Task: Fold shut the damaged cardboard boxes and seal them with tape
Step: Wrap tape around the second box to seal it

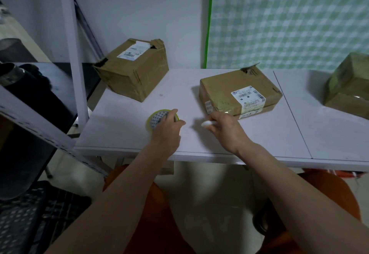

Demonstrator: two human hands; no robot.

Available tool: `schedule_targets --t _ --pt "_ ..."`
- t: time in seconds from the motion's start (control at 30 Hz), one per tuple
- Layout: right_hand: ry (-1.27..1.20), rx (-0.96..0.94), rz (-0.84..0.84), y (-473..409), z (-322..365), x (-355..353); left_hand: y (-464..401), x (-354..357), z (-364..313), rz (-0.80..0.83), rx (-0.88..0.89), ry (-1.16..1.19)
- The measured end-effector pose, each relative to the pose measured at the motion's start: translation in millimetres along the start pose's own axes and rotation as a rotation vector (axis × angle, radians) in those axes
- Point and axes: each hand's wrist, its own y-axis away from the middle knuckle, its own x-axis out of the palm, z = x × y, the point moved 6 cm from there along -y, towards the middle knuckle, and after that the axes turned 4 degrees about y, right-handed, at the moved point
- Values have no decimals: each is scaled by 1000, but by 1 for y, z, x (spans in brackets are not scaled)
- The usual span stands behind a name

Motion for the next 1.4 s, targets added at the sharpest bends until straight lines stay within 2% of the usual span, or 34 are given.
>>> schedule_targets --t 0.3,0.47,0.6,0.7,0.8,0.87,0.97,1.03,1.23,1.4 --pt "-23 21 16 1 2 -1 -2 -4 1 13 -9 58" --pt "-46 43 11 1 4 -2 -11 -13 0 -66 31 -44" --pt "-111 75 -13 3 2 -4 -17 -7 -2 24 -71 128" --pt "-149 118 -1 2 -1 0 -18 -5 -1 38 -81 216" --pt "-388 258 3 1 -7 5 -22 -26 10 -67 -105 450" --pt "-605 346 -14 -1 -6 11 -24 -45 18 -109 -189 738" --pt "-756 375 -33 -10 7 16 -17 -53 10 8 -237 1201" --pt "-765 381 -23 -18 16 17 -11 -48 4 95 -234 1317" --pt "-682 318 66 -25 24 21 -3 -31 6 84 -209 1156" --pt "-682 304 46 -18 22 18 -1 -28 -2 60 -197 1172"
